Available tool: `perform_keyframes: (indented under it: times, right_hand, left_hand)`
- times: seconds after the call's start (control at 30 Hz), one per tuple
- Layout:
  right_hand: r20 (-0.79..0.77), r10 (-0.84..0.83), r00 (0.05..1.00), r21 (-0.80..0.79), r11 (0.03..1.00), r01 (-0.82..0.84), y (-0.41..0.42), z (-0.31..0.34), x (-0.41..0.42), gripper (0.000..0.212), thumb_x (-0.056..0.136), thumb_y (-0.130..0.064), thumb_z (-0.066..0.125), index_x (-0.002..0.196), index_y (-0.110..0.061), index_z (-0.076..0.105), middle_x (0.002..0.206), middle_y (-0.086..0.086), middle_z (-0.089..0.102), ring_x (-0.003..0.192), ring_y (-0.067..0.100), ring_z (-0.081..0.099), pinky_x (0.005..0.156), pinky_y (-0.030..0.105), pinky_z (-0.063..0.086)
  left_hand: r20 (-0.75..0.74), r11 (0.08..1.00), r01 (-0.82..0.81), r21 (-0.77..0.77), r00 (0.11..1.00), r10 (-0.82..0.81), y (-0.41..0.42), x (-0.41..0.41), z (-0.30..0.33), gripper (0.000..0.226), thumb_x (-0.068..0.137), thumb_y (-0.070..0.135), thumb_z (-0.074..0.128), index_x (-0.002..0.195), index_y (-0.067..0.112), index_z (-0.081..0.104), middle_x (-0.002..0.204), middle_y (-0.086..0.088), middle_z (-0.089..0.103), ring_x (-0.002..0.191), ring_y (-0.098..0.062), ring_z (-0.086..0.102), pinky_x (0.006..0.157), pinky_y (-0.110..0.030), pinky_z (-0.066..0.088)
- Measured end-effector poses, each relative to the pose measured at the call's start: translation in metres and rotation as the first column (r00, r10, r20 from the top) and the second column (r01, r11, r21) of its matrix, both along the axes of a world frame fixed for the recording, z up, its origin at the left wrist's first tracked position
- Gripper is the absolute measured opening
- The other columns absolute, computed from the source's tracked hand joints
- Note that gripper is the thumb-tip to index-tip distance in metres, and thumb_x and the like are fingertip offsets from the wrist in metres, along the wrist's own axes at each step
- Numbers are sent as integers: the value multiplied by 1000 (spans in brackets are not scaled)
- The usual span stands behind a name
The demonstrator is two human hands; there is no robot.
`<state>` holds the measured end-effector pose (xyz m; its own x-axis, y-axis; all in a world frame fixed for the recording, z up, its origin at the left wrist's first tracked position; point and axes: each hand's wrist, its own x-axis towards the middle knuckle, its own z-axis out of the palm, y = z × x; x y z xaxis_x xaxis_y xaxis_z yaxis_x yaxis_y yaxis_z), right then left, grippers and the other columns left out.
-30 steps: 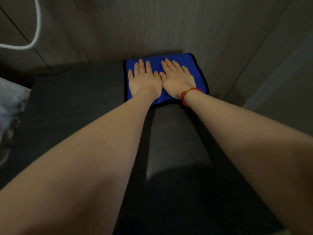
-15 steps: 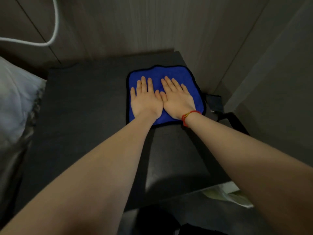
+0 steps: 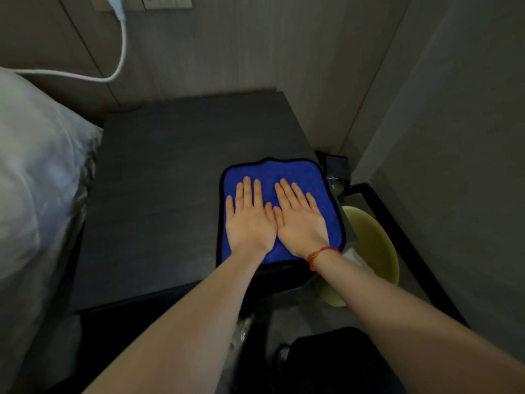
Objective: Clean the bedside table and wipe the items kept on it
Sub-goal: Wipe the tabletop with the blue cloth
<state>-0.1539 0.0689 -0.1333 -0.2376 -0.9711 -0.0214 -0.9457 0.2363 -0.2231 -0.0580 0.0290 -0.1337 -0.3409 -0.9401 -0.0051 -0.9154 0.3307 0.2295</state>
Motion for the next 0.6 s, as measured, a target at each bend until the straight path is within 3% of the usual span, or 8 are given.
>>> perform_keyframes:
  times: [0.3,0.6]
  right_hand:
    - [-22,-22,1000,-24,999,21,19,-2,6,53,98,-39,13,148,-23,1,158,-8,0,144,11,-3,115,31,-5]
    - [5,-28,1000,-4,1000,28,-14,-3,-12,53,98,-40,13,148,-25,0,158,-9,-2,144,11,-5,116,33,-4]
  left_hand:
    - [7,1000,7,-14,1000,-6,16,5,-1,59,98,39,13,149,18,-6,159,-2,-9,147,-17,-7,118,-36,-3]
    - [1,1000,25,-12,1000,-25,-16,-11,1,58,99,38,14,150,17,-5,159,-2,-9,147,-16,-7,118,-37,-3]
